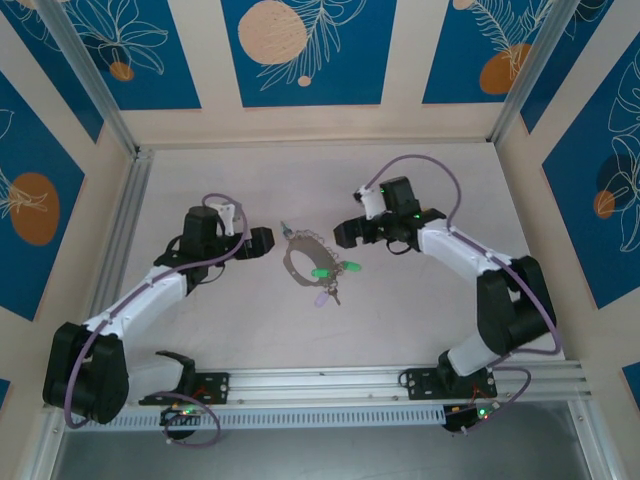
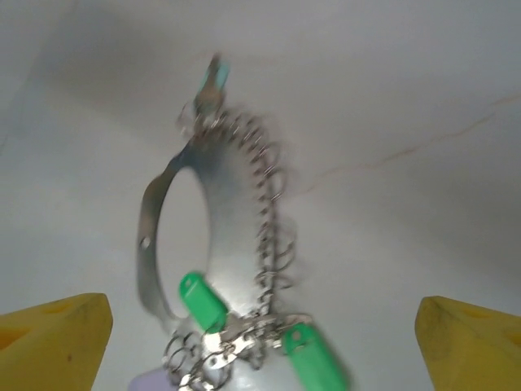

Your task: Put the keys on the keyring

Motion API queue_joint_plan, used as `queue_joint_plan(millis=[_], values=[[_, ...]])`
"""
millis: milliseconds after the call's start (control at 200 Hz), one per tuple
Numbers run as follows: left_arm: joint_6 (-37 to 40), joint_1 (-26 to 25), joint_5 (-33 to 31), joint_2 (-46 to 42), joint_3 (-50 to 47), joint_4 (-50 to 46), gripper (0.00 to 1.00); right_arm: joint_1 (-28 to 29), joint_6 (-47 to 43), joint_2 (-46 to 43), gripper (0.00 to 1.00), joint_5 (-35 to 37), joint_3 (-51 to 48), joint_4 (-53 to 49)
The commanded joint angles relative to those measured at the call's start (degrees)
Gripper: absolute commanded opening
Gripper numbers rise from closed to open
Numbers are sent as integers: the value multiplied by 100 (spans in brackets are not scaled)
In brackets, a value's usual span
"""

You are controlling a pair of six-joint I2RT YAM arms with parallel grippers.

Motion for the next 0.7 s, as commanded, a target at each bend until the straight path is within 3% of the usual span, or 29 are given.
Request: queue_joint_plan(millis=[0, 190, 410, 695], values=[[-206, -22, 649, 35, 33, 53, 100, 183, -367, 497, 91, -462, 667, -839], [-419, -51, 800, 235, -258, 686, 100, 86, -234, 918, 85, -353, 687, -978], [-408, -162, 820, 485, -231, 909, 100, 103, -116, 1639, 81, -730, 1212, -1001], [-500, -177, 811, 413, -340, 1041, 100, 202, -54, 2144, 65, -953, 1362, -964]])
